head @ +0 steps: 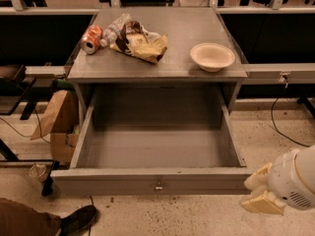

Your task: Close top drawer

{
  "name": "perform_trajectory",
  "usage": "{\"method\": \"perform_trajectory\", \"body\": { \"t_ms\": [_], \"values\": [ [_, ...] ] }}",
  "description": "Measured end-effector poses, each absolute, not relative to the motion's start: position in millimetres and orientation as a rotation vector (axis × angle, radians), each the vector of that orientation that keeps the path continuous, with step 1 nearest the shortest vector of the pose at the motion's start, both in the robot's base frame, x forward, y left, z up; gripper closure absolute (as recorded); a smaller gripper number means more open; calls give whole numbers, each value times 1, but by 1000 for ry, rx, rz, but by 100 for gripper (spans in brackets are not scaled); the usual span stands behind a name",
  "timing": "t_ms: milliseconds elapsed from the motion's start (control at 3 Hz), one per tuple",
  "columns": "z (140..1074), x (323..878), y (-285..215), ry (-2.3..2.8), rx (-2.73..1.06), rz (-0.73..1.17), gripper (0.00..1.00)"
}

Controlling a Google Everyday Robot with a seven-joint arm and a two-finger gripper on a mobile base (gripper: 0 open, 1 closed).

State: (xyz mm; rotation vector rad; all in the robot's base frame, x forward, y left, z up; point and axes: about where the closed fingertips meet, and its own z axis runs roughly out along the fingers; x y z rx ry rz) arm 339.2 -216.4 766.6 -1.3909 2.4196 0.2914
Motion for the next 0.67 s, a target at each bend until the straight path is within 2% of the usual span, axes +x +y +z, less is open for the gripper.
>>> {"method": "perform_trajectory", "body": {
  "t_ms": [333,667],
  "values": [
    [703,340,-175,2448,-1384,452,87],
    [668,351,-152,2458,-1372,523,100]
  ]
}}
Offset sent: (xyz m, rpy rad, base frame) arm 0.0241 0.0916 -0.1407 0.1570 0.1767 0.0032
